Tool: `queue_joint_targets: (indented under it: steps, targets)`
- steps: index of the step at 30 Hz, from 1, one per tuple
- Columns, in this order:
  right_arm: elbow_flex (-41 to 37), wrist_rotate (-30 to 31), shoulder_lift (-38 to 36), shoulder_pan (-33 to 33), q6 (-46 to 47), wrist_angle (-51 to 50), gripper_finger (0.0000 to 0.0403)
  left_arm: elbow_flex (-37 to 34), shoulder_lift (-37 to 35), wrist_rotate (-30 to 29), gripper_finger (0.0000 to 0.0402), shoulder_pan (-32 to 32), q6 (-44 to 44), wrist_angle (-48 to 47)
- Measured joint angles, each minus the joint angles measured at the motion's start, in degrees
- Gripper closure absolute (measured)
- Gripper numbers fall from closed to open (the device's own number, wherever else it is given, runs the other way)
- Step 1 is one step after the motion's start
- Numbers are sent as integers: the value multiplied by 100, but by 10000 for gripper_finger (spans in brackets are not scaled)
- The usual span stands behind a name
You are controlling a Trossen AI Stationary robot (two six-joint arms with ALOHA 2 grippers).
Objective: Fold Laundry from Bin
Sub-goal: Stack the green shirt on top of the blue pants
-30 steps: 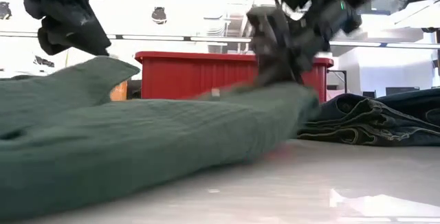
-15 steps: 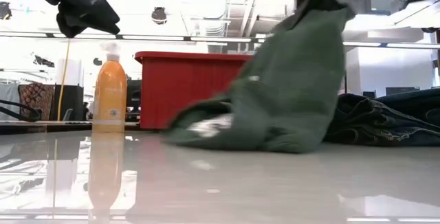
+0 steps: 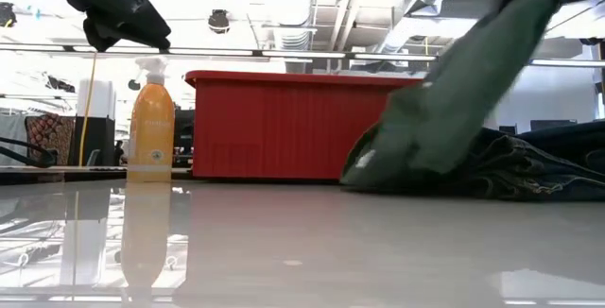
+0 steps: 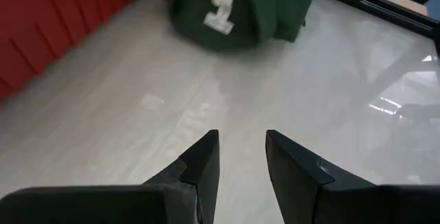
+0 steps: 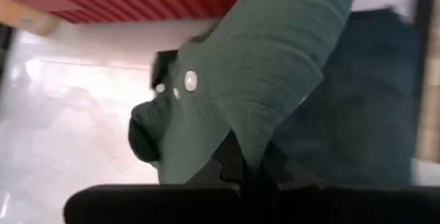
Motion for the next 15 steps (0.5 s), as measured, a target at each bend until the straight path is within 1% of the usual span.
queue_joint_targets:
  steps: [3,6,8,11,15]
  targets:
    - [-5,0,-248,-118,17,-542,378,0,0,-4,294,120,-52,53]
    - [-107,92,-604,-272,-122,-521,378,0,0,4,294,256,-64,176]
    - [-105,295,-714,-429,-222,-523,378,0,0,24,294,341,-136,295]
    - [-105,356,-927,-681,-480,-525,378,0,0,36,294,429,-159,528]
    - [-105,354,-1032,-1141,-921,-536,378,0,2,40,294,469,-173,723]
